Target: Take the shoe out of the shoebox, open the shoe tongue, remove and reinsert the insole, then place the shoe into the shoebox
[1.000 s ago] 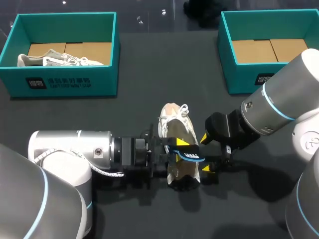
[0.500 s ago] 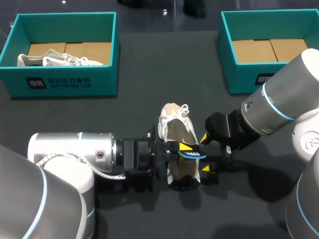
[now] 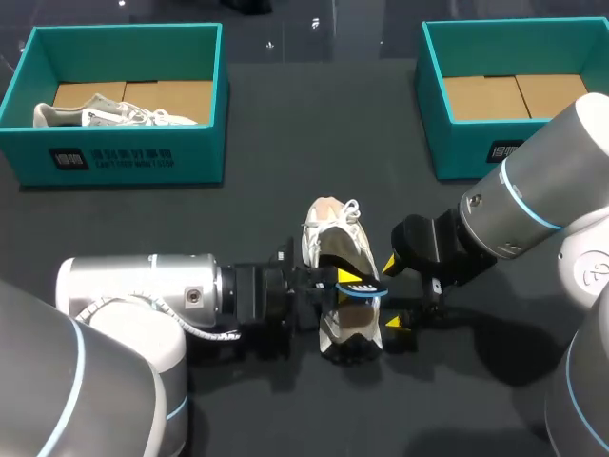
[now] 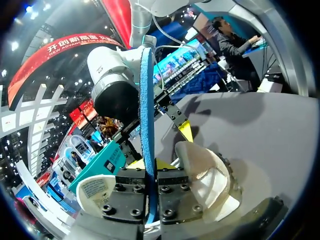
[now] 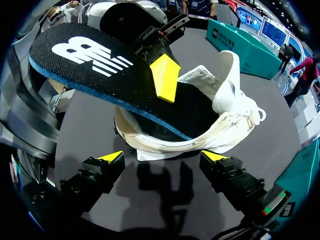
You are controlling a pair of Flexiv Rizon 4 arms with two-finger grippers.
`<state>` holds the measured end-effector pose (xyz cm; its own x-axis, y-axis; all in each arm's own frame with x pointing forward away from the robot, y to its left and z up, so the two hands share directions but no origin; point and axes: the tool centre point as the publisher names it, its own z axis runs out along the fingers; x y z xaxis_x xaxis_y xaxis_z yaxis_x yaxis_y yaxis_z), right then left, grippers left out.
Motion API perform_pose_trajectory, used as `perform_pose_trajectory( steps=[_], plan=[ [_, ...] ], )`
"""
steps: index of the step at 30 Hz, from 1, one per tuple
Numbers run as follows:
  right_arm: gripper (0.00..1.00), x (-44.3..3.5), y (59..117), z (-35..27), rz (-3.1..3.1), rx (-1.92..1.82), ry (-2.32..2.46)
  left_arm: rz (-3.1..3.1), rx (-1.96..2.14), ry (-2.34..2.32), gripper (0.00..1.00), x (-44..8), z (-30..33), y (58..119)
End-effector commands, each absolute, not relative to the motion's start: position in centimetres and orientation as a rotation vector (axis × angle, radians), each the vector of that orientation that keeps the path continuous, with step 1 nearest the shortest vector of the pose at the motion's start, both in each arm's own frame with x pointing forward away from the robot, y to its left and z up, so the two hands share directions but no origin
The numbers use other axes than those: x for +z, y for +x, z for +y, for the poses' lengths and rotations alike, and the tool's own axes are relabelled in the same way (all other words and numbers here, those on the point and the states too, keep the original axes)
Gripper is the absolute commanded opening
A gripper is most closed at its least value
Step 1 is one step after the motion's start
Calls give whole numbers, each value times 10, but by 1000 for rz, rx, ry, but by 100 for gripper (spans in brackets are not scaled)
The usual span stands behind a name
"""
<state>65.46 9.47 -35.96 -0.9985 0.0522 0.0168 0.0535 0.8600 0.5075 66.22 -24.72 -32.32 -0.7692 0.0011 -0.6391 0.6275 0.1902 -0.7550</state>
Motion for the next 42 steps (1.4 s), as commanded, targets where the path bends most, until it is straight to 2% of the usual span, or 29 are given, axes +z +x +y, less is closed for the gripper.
perform_pose_trajectory(
  steps=[1,22,23,24,26,33,39,42],
  plan=[
    [100,-360,653,94,-3029,-828,-87,1988,-1588,572,0,-329,-256,668],
    [100,-360,653,94,-3029,-828,-87,2038,-1519,524,0,-345,-251,682],
    [100,-360,653,94,-3029,-828,-87,2035,-1528,524,3,-344,-251,680],
    [100,-360,653,94,-3029,-828,-87,2033,-1537,525,13,-342,-250,679],
    [100,-360,653,94,-3029,-828,-87,2027,-1550,530,21,-339,-250,676],
    [100,-360,653,94,-3029,-828,-87,1984,-1596,564,26,-324,-248,662],
    [100,-360,653,94,-3029,-828,-87,1944,-1626,606,25,-314,-247,650],
    [100,-360,653,94,-3029,-828,-87,1930,-1637,624,20,-311,-248,647]
  ],
)
